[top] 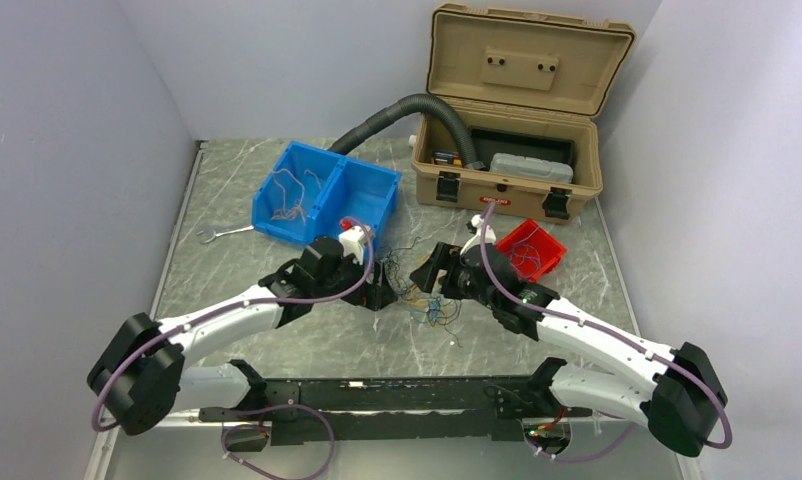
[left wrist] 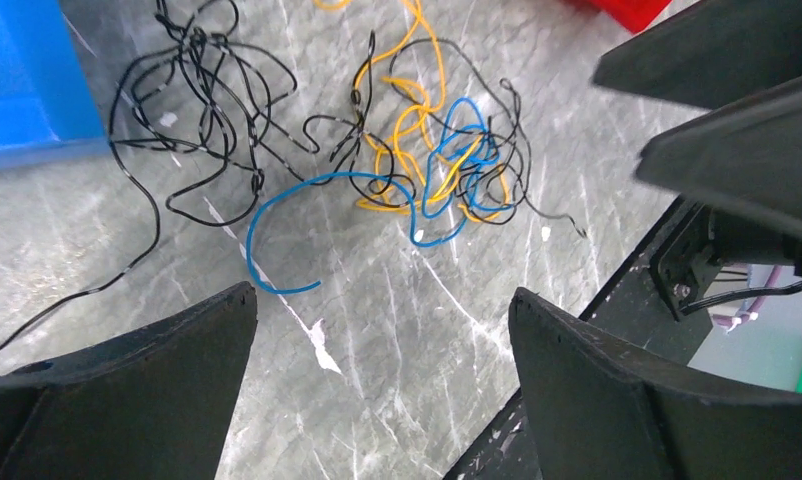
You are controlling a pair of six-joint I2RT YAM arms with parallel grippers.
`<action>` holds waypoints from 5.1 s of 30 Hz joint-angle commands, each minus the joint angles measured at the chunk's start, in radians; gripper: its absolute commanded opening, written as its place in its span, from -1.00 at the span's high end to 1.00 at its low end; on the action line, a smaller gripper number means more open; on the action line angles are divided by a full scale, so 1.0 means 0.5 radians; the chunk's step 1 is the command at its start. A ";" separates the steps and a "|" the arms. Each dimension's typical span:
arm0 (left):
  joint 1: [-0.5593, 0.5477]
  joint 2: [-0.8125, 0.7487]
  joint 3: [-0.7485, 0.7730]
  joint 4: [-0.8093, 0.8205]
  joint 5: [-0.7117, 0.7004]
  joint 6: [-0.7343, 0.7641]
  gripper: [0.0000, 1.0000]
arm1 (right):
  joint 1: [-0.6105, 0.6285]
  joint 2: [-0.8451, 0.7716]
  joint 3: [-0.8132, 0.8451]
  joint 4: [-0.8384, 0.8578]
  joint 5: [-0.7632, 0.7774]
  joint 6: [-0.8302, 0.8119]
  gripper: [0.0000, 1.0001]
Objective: Untangle the cables
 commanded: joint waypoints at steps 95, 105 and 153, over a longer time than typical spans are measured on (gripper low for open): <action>0.426 -0.826 -0.277 -0.555 -0.208 0.006 1.00 | 0.295 0.254 0.355 -0.300 -0.144 -0.614 -0.55; 0.428 -0.802 -0.292 -0.528 -0.174 -0.014 1.00 | 0.296 0.667 0.315 -0.283 0.047 -0.500 -0.36; 0.680 -1.330 -0.216 -1.178 -1.109 -0.423 1.00 | -0.307 -0.234 0.210 -1.197 1.242 -0.045 1.00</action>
